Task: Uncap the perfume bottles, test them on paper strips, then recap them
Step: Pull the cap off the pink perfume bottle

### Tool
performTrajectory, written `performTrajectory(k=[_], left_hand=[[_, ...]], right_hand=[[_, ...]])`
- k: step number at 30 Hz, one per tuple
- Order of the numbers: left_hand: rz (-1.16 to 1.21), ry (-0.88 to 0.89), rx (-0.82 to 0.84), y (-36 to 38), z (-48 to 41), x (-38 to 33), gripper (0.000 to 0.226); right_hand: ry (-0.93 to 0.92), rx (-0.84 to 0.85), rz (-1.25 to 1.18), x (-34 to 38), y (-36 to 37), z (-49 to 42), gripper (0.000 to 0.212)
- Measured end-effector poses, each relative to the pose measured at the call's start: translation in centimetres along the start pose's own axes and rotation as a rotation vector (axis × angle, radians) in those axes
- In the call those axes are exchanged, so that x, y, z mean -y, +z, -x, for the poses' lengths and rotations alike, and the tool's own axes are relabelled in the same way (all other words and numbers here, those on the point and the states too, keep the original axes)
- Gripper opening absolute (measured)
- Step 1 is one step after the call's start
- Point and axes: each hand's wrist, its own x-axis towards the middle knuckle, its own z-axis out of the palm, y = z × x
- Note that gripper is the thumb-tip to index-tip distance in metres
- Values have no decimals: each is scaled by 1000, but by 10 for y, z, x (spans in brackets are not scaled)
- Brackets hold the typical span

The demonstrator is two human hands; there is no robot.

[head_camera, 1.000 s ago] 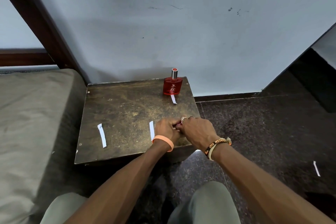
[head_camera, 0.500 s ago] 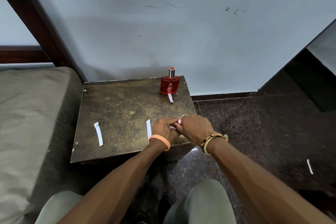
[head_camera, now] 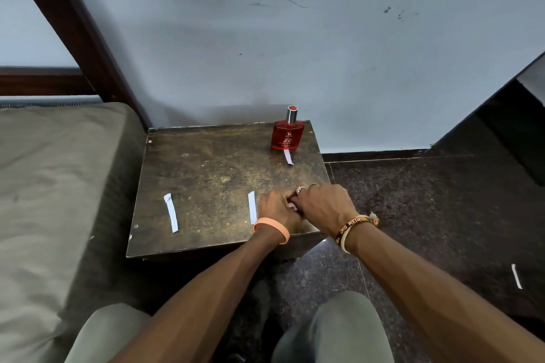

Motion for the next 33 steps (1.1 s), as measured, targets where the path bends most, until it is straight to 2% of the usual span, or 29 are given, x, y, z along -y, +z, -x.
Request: performTrajectory(k=[4,8,11,15,17,21,24,27,29,31,33], left_hand=[[17,22,-15,0,1,0,17],[13,-14,-31,1,0,1,10],[-9,-21,-21,1,-1,0,8],[-5,-28,-9,-3,1,-7,26],[6,-27,-5,-5,2,-8,26],[22,-65,23,-6,2,-8,16],[44,-68,26,-8,4,-12,28],[36,-69,17,-9,4,-15,27],[14,-72,19,-9,3,-14,23],[5,-86,25,-7,3,-11,15],[-6,-93,24,-6,2,-10,11]], right_hand=[[63,107,-127,-3,-4,-8,27],[37,52,-53,0,-6,-5,25],[85,50,-90,3,0,-8,26],[168,71,-205,0,-1,-12,41],[156,75,-211,-2,0,-10,44],[39,41,-87,-3,5,-6,31],[157,74,-204,-3,3,-7,43],[241,82,-353,-3,-1,-7,50],[192,48,-345,-3,-4,-6,42],[104,11,-238,-1,-4,-4,28],[75,15,-151,0,-4,-4,26]])
